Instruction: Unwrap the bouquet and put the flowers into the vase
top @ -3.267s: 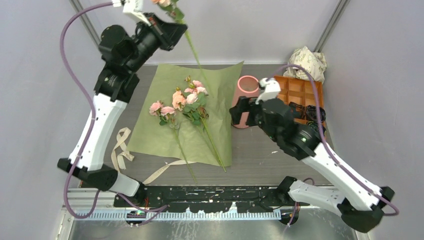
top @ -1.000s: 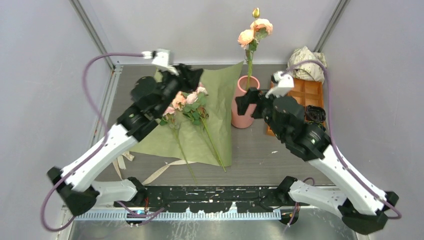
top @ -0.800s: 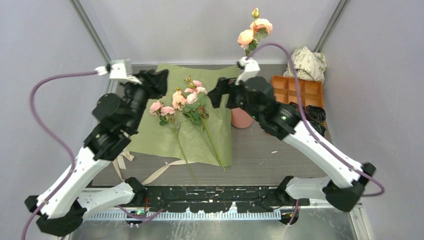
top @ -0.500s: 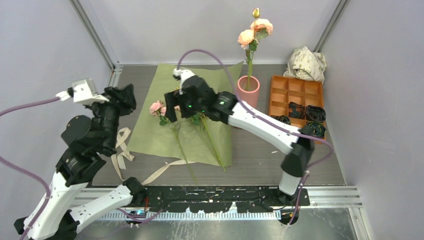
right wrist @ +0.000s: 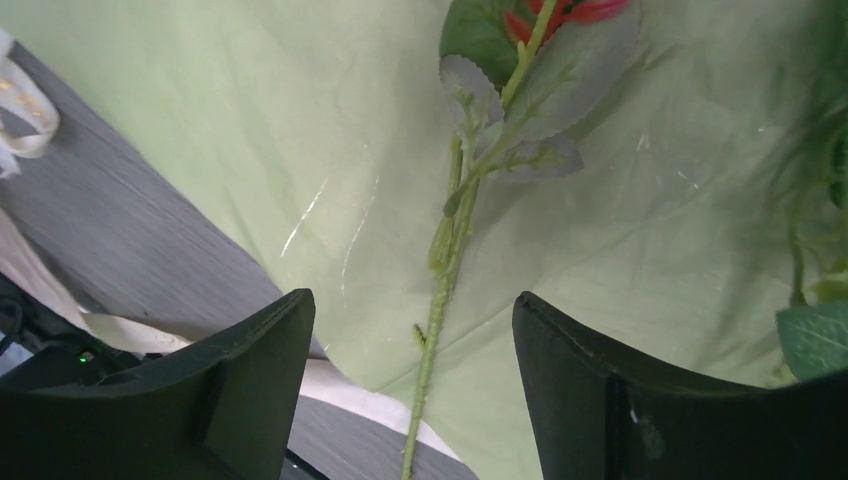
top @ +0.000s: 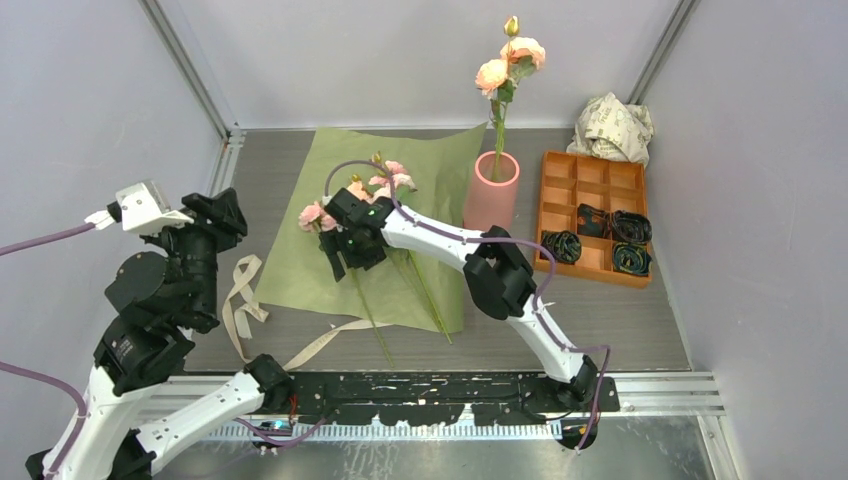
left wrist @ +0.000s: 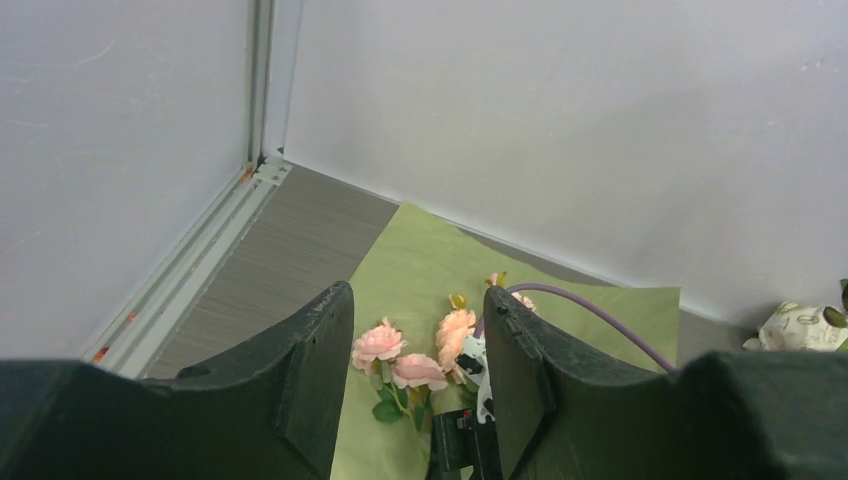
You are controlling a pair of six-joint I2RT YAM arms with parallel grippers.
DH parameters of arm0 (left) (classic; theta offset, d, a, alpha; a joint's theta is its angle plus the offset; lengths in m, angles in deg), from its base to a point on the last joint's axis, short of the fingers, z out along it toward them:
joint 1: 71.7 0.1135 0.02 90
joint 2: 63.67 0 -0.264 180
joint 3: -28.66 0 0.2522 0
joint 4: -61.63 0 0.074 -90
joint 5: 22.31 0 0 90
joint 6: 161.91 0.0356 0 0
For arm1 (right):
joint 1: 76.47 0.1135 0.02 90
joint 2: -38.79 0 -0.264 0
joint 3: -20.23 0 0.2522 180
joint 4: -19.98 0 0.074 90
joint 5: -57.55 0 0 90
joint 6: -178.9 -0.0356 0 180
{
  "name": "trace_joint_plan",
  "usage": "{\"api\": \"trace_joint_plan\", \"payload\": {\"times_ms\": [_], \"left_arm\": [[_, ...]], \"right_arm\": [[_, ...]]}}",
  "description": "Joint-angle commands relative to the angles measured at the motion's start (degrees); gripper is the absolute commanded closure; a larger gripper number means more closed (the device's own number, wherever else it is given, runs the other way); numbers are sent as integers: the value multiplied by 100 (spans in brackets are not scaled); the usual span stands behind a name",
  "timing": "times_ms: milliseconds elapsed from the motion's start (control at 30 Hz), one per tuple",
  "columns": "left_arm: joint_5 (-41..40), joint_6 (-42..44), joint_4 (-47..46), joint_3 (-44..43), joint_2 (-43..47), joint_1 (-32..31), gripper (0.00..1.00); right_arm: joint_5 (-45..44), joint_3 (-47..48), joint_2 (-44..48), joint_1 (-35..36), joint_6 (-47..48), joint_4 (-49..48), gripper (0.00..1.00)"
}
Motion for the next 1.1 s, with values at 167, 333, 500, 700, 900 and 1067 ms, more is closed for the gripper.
{"api": "trace_joint_plan", "payload": {"times_ms": [167,333,500,700,900,1067], "left_arm": [[-147,-70,119,44,-70,-16,48],[-188,-75,185,63,-33,-15,47],[-229,-75,210,119,23,-15,47],[-276,-66,305,133,97,-16,47],[-317,-69,310,201,222,-15,47],[-340,-57,317,221,270,-15,47]], "right_arm": [[110,615,-354,-12,-29,-73,27],[-51,839,-605,-15,2,-26,32],[-539,1066,-833,-19,109,117,40],[-1027,1172,-1048,-16,221,172,55],[-1094,1200,-1143,-12,181,163,73],[-1107,1213,-1094,-13,181,156,86]]}}
